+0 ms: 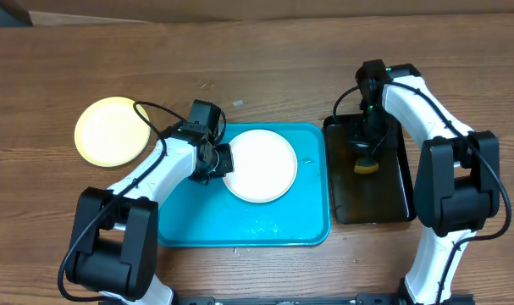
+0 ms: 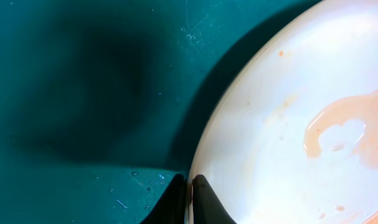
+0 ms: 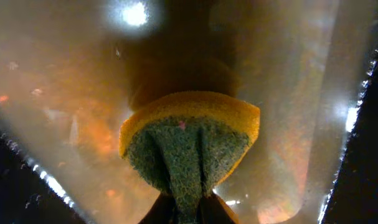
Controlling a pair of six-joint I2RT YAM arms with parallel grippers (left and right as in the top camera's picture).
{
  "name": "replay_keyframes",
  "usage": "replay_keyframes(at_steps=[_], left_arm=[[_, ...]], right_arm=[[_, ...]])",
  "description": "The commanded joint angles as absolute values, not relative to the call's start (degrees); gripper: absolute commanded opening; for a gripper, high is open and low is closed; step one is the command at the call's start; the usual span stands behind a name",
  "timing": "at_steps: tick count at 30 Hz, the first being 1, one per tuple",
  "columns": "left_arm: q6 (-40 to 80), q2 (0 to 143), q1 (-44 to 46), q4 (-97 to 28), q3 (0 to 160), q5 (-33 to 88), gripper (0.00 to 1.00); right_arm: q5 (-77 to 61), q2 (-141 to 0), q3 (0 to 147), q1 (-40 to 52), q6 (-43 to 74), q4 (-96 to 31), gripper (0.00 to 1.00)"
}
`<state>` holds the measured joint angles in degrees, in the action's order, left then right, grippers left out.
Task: Clean dirty plates on tray and stack at the side
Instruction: 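Return the sponge to the black tray and rinse it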
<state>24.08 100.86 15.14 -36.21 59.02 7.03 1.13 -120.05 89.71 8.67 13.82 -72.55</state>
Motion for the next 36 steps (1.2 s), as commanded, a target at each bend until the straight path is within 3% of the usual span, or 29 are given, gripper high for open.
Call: replay_keyframes(at_steps=[1,2,4,17,18,20,21,22,24,26,28,29,30,32,33,34,35,36], left_arm=[[24.43,101.25,15.03,-36.12,59.35,7.11,0.08],[24.43,101.25,15.03,-36.12,59.35,7.11,0.08],[24.43,101.25,15.03,-36.14,59.35,7.11,0.09],[24.43,101.25,15.03,-36.14,59.35,7.53,0.09],[24.43,101.25,15.03,-36.14,59.35,7.53,0.09],[24.43,101.25,15.03,-36.14,59.35,7.53,0.10],[24.43,101.25,15.03,-36.14,59.35,7.53,0.11],[24.43,101.25,15.03,-36.14,59.35,7.53,0.11],[24.43,101.25,15.03,-36.14,59.35,7.53,0.12],[24.43,101.25,15.03,-36.14,59.35,7.53,0.12],[24.43,101.25,15.03,-36.14,59.35,7.51,0.12],[24.43,101.25,15.03,-36.14,59.35,7.53,0.13],[24.43,101.25,15.03,-36.14,59.35,7.53,0.13],[24.43,101.25,15.03,-36.14,59.35,7.53,0.13],[24.43,101.25,15.03,-36.14,59.35,7.53,0.14],[24.43,101.25,15.03,-36.14,59.35,7.51,0.14],[24.43,101.25,15.03,-36.14,59.35,7.51,0.14],[24.43,101.25,15.03,-36.16,59.35,7.51,0.15]], right_arm=[[3.40,-118.08,89.71,8.64,14.98,-71.81,0.34],[3.40,-118.08,89.71,8.64,14.98,-71.83,0.46],[3.40,-118.08,89.71,8.64,15.00,-72.16,0.56],[2.46,-118.08,81.89,8.67,15.46,-68.27,0.58],[2.46,-118.10,81.12,8.67,15.46,-67.33,0.52],[2.46,-118.08,80.62,8.67,15.44,-66.67,0.09],[2.35,-118.06,80.66,8.67,15.44,-66.74,0.07],[2.24,-117.95,80.84,8.67,15.42,-66.98,0.15],[2.24,-117.95,81.87,8.62,15.20,-68.64,0.52],[2.26,-117.95,82.76,8.60,15.18,-70.67,0.58],[2.26,-117.95,82.96,8.60,15.18,-72.07,0.58],[2.26,-117.97,82.94,8.60,15.20,-72.66,0.57],[2.26,-117.97,82.76,8.60,15.18,-72.95,0.48],[2.24,-117.97,82.50,8.67,15.20,-72.95,0.13],[2.24,-117.97,82.50,8.67,15.20,-72.95,0.11],[2.24,-117.97,82.50,8.67,15.20,-72.95,0.13],[2.24,-117.97,82.59,8.67,15.18,-73.08,0.36],[2.28,-117.97,83.05,8.64,15.09,-73.71,0.51]])
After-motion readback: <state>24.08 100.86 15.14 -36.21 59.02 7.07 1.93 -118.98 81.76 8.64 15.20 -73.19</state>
